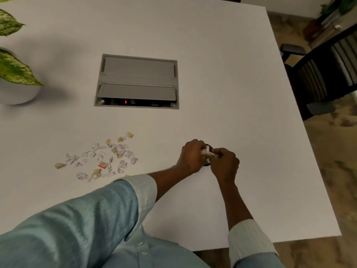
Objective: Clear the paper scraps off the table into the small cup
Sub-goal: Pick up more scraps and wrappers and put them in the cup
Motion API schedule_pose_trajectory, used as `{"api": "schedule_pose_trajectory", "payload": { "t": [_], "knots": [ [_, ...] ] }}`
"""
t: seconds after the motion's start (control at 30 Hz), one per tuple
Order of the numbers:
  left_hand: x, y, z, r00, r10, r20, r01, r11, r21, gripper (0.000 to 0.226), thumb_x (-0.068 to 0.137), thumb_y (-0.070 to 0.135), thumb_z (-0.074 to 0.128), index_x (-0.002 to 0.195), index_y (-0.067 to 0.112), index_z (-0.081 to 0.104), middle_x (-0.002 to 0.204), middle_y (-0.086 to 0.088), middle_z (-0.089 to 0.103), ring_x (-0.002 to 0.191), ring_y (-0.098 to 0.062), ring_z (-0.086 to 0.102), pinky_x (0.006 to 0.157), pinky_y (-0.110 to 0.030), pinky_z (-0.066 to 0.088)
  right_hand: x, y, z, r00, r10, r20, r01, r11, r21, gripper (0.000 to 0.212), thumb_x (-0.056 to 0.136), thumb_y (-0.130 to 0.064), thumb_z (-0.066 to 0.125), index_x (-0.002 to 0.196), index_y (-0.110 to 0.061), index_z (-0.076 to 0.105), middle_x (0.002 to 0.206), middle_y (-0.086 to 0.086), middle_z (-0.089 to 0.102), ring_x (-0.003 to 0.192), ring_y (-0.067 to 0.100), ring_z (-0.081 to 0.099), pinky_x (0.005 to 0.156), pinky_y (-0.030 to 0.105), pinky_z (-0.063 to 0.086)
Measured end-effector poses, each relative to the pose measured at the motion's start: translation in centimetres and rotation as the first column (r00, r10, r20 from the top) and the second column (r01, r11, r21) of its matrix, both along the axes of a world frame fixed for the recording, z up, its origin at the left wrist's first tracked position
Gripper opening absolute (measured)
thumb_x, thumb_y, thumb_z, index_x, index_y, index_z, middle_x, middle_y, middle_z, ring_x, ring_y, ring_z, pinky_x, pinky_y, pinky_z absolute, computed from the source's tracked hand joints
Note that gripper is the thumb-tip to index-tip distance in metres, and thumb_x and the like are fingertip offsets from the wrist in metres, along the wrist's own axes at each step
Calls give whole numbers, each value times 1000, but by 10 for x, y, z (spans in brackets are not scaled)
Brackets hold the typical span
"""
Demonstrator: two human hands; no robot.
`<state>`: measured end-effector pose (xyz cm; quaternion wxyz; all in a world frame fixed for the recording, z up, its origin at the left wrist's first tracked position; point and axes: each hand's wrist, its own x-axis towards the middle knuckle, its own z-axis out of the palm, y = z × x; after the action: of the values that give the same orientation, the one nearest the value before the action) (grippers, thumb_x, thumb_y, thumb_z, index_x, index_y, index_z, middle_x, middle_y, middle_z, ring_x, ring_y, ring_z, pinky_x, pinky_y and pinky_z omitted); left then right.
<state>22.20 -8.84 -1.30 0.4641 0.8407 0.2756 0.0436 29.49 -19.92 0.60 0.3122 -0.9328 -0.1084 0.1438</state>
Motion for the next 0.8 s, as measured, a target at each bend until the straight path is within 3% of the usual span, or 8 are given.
{"api": "schedule_pose_trajectory", "payload": {
  "t": [0.17,0.3,0.4,0.5,0.57,0.63,0.7,0.8],
  "knots": [
    [-8,-5,-1,993,-102,53,101,995,19,34,85,20,62,119,15,66,116,-1,71,105,-21,64,87,-36,52,-3,-4,3,999,42,32,-43,999,17,20,83,-8,73,102,-12,76,96,1,77,80,18,69,72,25,46],
    [-37,-1,-4,997,-73,25,69,988,138,33,90,27,67,122,20,61,126,7,61,117,-15,54,84,-37,55,-18,-5,-5,988,81,133,-88,995,50,27,81,3,66,101,-14,74,99,5,74,87,17,71,71,20,52],
    [-72,7,-19,993,-39,-111,65,970,234,36,92,31,67,125,19,58,130,5,54,123,-17,48,77,-41,58,-37,-1,-7,969,137,204,-159,982,97,24,83,4,66,98,-14,73,100,3,71,84,11,66,71,9,46],
    [-112,19,-39,941,-75,-329,171,946,275,57,91,38,69,138,13,49,147,-5,42,137,-25,40,83,-46,60,-58,3,-21,945,275,176,-295,950,100,20,84,0,70,97,-15,73,102,0,69,84,14,69,72,22,56],
    [-137,26,-52,879,-153,-452,286,927,242,78,90,42,71,150,7,35,163,-15,26,151,-33,25,105,-48,51,-69,8,-36,919,375,123,-381,924,33,18,86,-5,68,100,-16,72,106,-1,66,89,15,67,76,26,57],
    [-158,31,-65,801,-245,-547,421,879,223,103,88,48,73,159,3,14,170,-21,-2,158,-37,-4,125,-50,26,-77,14,-51,881,467,83,-461,884,-74,20,88,-6,67,106,-13,72,110,2,64,98,19,65,82,29,55],
    [-174,33,-76,739,-289,-609,511,829,226,124,83,55,76,161,5,-6,166,-21,-28,153,-38,-26,129,-54,7,-83,23,-65,841,534,90,-516,840,-167,25,85,0,67,109,-7,72,110,8,65,101,25,65,83,32,53],
    [-187,35,-85,685,-311,-658,597,758,262,148,71,65,82,157,6,-23,157,-22,-44,148,-41,-36,125,-59,-8,-86,35,-81,778,620,99,-570,764,-302,41,73,12,73,112,-2,69,117,15,63,110,32,65,80,37,59]
  ]
}}
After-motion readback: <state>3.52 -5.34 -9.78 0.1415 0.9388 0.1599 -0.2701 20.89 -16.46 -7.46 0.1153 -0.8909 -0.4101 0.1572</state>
